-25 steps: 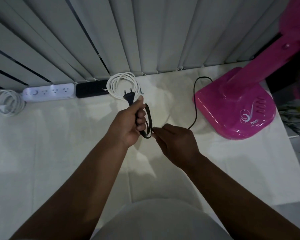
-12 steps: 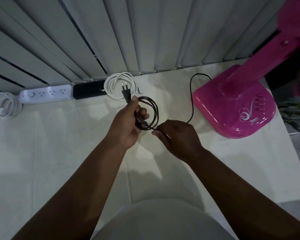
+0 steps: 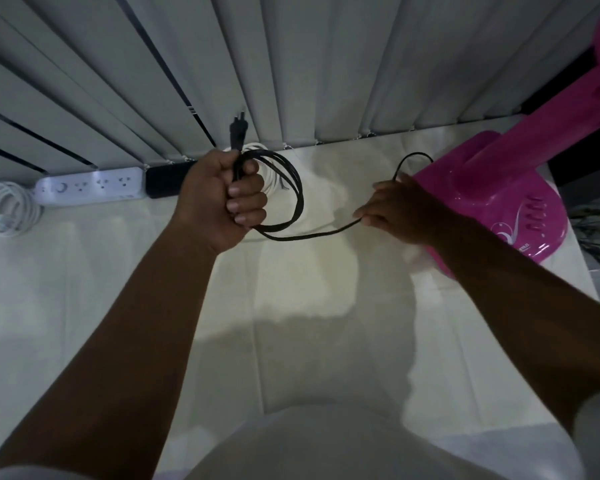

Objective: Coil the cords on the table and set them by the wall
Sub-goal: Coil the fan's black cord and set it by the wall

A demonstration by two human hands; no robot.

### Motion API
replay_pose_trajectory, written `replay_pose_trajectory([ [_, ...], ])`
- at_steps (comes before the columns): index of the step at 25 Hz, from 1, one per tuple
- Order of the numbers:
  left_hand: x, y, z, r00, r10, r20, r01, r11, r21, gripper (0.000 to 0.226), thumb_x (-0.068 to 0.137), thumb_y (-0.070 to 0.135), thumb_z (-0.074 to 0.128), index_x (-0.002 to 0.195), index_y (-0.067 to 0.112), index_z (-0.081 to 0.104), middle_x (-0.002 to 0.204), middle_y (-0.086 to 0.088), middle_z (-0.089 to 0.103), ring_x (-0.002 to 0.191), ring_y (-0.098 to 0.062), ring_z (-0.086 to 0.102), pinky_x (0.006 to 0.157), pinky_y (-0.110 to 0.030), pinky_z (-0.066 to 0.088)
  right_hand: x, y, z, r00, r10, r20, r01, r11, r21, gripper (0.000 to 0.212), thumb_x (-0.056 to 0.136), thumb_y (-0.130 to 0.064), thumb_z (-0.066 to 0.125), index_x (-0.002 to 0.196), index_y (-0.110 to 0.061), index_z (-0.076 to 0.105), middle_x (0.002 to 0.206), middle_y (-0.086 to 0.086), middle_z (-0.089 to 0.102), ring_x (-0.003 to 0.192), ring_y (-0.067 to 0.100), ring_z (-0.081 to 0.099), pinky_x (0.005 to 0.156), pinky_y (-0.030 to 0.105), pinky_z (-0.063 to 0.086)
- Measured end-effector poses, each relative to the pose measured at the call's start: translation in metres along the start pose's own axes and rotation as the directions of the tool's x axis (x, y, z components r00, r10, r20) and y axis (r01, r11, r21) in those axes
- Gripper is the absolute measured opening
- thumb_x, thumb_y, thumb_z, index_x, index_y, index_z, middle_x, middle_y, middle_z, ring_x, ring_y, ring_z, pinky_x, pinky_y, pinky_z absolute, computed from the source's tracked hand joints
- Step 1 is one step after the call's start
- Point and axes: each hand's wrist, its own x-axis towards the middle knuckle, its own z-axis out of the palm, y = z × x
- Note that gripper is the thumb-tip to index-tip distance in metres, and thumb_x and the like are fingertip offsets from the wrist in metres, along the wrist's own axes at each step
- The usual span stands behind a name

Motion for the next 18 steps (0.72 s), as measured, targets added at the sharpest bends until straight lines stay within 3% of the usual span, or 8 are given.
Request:
replay_pose_trajectory([
  [3, 0.017, 0.010, -0.004, 0.993, -0.120, 0.011, 0.118, 0.986, 0.116, 0.020, 0.083, 0.031, 0.039, 0.070, 0.018, 0.047, 0.040, 0.009, 0.031, 0.031, -0.004, 0.024, 0.037, -0.019, 0.013, 0.027, 0.013, -0.019, 0.998, 0.031, 0.057, -0.028, 0.999, -0.044, 0.025, 0.096, -0.041, 0.054, 0.104, -0.027, 0.072, 0.100, 0.004, 0.074, 0.106, 0.030, 0.063, 0.109, 0.049, 0.027],
  [7, 0.054, 0.006, -0.003, 0.962, -0.245, -0.122, 0.265, 0.944, 0.195, 0.032, 0.094, 0.030, 0.034, 0.070, 0.016, 0.049, 0.043, 0.010, 0.030, 0.031, -0.004, 0.023, 0.035, -0.017, 0.014, 0.064, 0.011, -0.041, 0.984, 0.174, -0.043, -0.165, 0.974, 0.153, 0.024, 0.084, -0.049, 0.066, 0.087, -0.026, 0.072, 0.090, 0.003, 0.074, 0.092, 0.026, 0.068, 0.086, 0.036, 0.045],
  [13, 0.111, -0.026, 0.013, 0.922, -0.238, -0.306, 0.268, 0.962, 0.057, 0.036, 0.101, 0.028, 0.038, 0.070, 0.013, 0.048, 0.047, 0.004, 0.040, 0.036, -0.008, 0.034, 0.039, -0.016, 0.026, 0.092, -0.003, -0.036, 0.903, 0.379, -0.202, -0.310, 0.900, 0.305, 0.019, 0.080, -0.039, 0.074, 0.084, -0.020, 0.073, 0.092, 0.005, 0.075, 0.090, 0.025, 0.066, 0.076, 0.031, 0.047],
  [18, 0.149, -0.049, 0.036, 0.890, -0.218, -0.401, 0.183, 0.975, -0.123, 0.022, 0.101, 0.017, 0.040, 0.083, 0.007, 0.047, 0.074, -0.009, 0.047, 0.054, -0.018, 0.045, 0.041, -0.022, 0.034, 0.098, -0.011, -0.023, 0.857, 0.457, -0.240, -0.289, 0.811, 0.509, 0.014, 0.084, -0.023, 0.073, 0.091, -0.012, 0.076, 0.094, 0.007, 0.076, 0.087, 0.019, 0.068, 0.079, 0.021, 0.044],
])
